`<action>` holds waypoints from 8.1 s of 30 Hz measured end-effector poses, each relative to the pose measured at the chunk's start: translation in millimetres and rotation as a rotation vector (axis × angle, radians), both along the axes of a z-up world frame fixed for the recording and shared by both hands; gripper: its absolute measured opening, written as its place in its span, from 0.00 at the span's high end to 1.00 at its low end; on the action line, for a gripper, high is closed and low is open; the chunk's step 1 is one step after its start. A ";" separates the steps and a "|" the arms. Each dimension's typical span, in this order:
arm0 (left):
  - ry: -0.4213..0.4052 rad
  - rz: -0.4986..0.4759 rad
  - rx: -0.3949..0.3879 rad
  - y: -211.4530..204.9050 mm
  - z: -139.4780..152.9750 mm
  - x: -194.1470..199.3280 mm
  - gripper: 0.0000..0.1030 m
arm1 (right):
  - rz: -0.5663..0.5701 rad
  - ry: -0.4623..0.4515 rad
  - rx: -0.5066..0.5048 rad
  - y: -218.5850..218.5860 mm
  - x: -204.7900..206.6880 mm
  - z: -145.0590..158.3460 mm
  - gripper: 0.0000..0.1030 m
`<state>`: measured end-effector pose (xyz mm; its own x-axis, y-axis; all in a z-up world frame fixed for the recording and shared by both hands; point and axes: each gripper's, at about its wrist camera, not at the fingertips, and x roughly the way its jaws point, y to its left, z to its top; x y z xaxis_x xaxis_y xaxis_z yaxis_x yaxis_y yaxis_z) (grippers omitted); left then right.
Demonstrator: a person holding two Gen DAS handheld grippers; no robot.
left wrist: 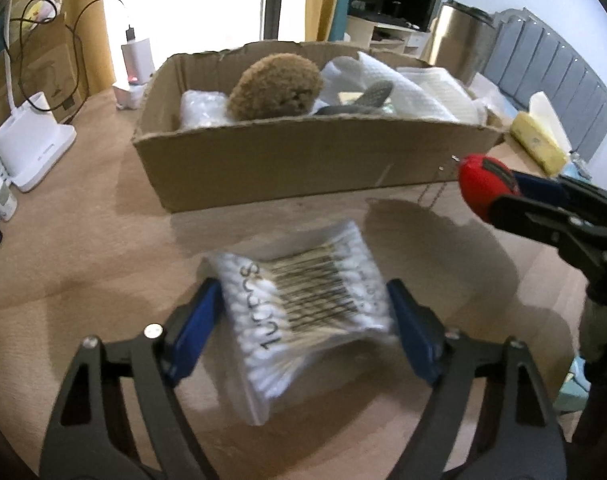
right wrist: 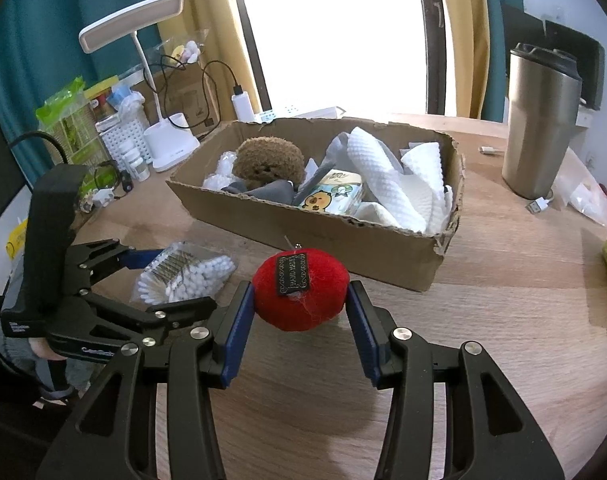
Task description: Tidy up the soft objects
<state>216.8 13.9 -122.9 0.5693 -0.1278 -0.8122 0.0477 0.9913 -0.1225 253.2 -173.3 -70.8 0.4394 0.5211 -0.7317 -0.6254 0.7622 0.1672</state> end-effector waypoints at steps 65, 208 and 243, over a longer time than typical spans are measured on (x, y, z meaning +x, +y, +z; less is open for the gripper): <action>-0.168 -0.074 -0.010 -95.3 66.7 97.9 0.21 | -0.126 -0.111 0.104 -120.1 57.8 48.3 0.52; -0.686 0.124 0.048 -40.1 202.7 -212.6 0.01 | -0.254 -0.498 0.095 -76.5 -180.0 156.8 0.32; -0.728 0.088 0.059 -47.3 222.7 -231.0 0.01 | -0.263 -0.547 0.101 -79.4 -194.5 170.9 0.32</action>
